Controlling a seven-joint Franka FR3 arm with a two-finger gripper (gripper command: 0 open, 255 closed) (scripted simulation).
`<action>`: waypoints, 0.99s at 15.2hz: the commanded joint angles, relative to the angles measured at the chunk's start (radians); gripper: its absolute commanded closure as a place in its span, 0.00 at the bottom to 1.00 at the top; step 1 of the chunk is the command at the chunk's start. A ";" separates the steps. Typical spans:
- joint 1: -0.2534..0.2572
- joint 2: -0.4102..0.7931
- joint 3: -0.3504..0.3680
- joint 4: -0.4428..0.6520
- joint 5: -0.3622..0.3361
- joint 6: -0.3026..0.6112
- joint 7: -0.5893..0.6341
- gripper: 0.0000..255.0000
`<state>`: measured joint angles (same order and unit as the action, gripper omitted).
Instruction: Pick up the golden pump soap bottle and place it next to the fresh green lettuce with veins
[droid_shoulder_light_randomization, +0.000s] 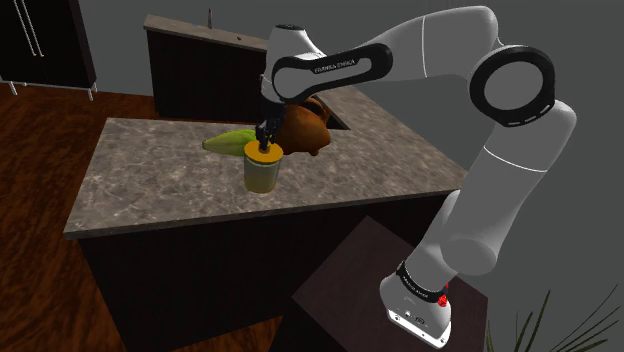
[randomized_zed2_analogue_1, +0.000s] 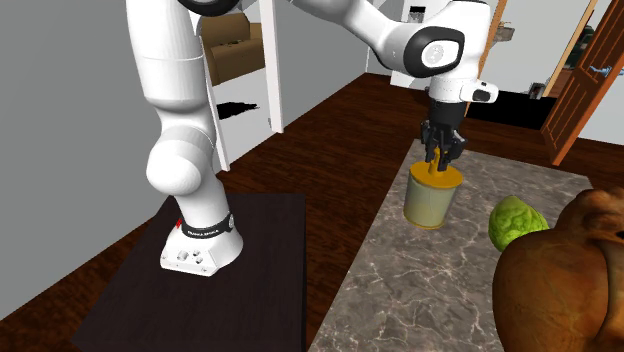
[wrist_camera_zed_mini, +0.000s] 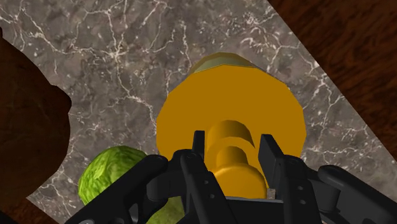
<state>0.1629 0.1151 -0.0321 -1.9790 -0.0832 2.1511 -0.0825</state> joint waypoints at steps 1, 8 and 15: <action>0.000 0.000 0.000 -0.001 0.000 0.002 0.000 1.00; 0.000 0.000 0.000 0.000 0.000 0.002 0.000 0.00; 0.005 -0.047 0.004 0.069 0.003 -0.115 -0.001 0.00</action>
<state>0.1675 0.0739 -0.0284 -1.9298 -0.0814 2.0633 -0.0818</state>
